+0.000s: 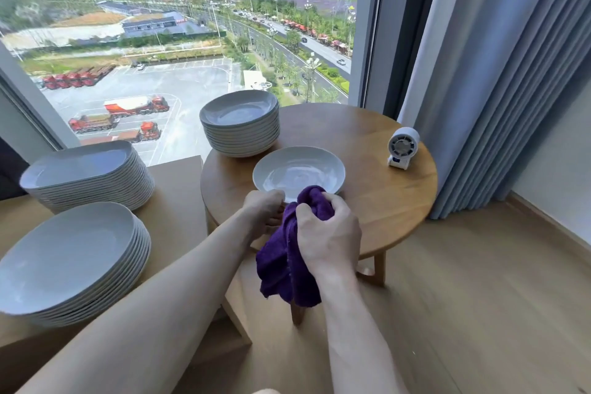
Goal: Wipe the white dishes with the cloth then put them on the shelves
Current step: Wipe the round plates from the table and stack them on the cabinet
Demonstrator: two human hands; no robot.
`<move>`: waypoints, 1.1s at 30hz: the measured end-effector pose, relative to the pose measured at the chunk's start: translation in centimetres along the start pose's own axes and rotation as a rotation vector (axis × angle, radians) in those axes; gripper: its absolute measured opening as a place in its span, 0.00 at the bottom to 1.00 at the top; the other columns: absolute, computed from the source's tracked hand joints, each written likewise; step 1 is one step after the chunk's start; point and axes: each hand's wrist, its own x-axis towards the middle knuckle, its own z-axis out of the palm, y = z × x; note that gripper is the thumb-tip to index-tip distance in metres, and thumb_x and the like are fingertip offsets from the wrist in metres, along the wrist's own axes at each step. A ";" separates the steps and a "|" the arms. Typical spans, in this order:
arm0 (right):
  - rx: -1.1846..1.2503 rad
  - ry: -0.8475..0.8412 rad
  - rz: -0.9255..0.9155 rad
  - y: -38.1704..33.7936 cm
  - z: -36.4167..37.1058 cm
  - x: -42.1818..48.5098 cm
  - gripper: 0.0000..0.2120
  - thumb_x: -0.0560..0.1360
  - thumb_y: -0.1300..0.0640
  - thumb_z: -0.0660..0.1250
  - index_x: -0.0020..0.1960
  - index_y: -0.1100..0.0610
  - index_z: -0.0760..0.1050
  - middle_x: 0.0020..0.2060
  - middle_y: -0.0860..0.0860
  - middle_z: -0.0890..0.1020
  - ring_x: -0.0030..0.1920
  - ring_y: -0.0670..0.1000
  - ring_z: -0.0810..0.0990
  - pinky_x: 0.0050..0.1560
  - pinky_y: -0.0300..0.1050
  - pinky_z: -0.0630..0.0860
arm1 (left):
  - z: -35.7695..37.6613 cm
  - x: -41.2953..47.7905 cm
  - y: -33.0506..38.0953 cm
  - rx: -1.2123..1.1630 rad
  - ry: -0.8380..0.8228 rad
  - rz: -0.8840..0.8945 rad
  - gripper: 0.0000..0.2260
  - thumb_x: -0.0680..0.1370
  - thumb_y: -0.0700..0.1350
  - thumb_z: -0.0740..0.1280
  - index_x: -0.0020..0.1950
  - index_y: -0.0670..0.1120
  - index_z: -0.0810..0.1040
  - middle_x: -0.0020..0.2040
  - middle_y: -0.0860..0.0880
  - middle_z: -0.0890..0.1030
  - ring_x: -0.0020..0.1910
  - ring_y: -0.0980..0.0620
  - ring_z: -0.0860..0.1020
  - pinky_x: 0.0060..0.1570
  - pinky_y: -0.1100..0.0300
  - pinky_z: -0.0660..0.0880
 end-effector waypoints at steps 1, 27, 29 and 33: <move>0.007 -0.004 0.006 0.0 0.0 0.0 0.16 0.73 0.47 0.69 0.59 0.47 0.79 0.52 0.45 0.82 0.51 0.46 0.79 0.43 0.34 0.71 | -0.2 -0.1 0.1 0.027 -0.019 -0.008 0.06 0.78 0.36 0.62 0.42 0.40 0.74 0.17 0.51 0.70 0.12 0.55 0.67 0.16 0.69 0.62; 0.419 -0.354 -0.160 -2.9 -1.4 -1.4 0.15 0.69 0.57 0.66 0.53 0.50 0.84 0.46 0.50 0.86 0.49 0.52 0.84 0.52 0.50 0.79 | -12.4 -7.2 -4.0 -0.739 -0.271 0.108 0.19 0.78 0.33 0.56 0.68 0.40 0.74 0.58 0.35 0.85 0.58 0.35 0.83 0.50 0.39 0.84; 0.446 -0.389 -0.145 -3.2 -1.2 -1.9 0.15 0.69 0.57 0.66 0.54 0.51 0.84 0.47 0.52 0.86 0.48 0.52 0.83 0.50 0.49 0.79 | -15.0 -8.7 -5.5 -0.742 -0.252 0.138 0.23 0.76 0.32 0.56 0.69 0.41 0.75 0.60 0.36 0.84 0.62 0.34 0.81 0.51 0.39 0.83; 0.470 -0.526 -0.130 -3.1 0.4 -4.2 0.15 0.70 0.59 0.63 0.54 0.53 0.83 0.45 0.54 0.84 0.45 0.52 0.81 0.46 0.48 0.77 | -19.1 -12.5 -9.5 -0.765 -0.215 0.169 0.27 0.70 0.31 0.59 0.68 0.41 0.76 0.62 0.38 0.84 0.62 0.35 0.81 0.65 0.37 0.77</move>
